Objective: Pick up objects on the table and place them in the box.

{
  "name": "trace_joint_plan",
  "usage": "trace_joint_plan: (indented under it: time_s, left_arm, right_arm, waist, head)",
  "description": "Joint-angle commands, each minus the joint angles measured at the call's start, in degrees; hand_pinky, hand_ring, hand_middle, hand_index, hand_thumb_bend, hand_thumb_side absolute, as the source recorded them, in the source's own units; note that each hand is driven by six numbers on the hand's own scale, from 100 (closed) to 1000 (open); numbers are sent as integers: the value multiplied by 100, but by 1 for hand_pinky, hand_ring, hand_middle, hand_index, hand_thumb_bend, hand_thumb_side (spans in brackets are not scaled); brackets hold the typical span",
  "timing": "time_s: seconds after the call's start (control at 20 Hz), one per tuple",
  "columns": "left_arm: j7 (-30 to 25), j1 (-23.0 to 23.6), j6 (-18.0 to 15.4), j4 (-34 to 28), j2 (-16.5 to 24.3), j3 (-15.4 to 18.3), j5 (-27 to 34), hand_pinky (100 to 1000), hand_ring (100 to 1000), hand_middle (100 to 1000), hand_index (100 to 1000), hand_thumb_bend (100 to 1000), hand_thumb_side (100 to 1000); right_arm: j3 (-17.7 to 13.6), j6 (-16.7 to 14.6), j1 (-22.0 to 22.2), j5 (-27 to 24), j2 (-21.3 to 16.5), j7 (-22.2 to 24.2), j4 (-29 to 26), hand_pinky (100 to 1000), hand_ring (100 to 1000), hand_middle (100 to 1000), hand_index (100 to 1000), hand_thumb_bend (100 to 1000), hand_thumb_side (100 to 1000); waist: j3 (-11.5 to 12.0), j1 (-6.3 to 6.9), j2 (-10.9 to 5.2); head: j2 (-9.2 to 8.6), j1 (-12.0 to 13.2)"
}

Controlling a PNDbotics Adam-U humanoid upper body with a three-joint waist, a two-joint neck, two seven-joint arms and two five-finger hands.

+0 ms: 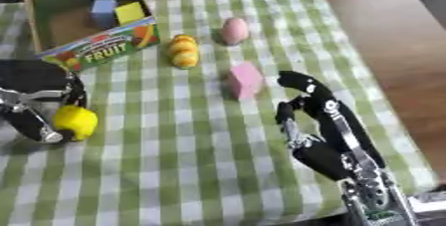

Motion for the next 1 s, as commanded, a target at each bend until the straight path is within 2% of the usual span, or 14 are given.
trace_joint_plan:
  time_s: [0.05,0.25,0.45,0.7,1.0]
  left_arm:
    - [128,-50,72,-273,197,241,139,623,473,436,614,293,316]
    - [368,-174,402,-635,344,691,300,636,481,442,625,297,302]
    - [676,-566,738,-369,242,983,129,651,496,456,641,324,291]
    - [1078,-1190,913,879,-281,1142,-430,652,513,474,661,299,276]
    - [1968,-1808,1226,2606,-964,1620,-1166,642,543,503,691,233,247]
  right_arm:
    - [-21,-9,-35,8,-55,-1,-108,694,526,882,832,100,466]
    - [-24,-7,-21,7,-63,-4,-104,694,526,883,832,100,465]
    - [-15,-7,-8,-2,-64,4,-99,694,525,883,832,100,466]
    - [-8,-5,21,-11,-56,11,-103,694,525,883,832,100,463]
    - [24,-9,-5,-40,-17,45,-108,694,525,884,832,100,468]
  waist:
    - [13,14,-100]
    - [41,15,-123]
    - [56,9,-144]
    - [43,-21,-150]
    - [-45,-63,-111]
  head:
    - [26,-29]
    - [26,-36]
    - [26,-34]
    - [26,-9]
    - [26,34]
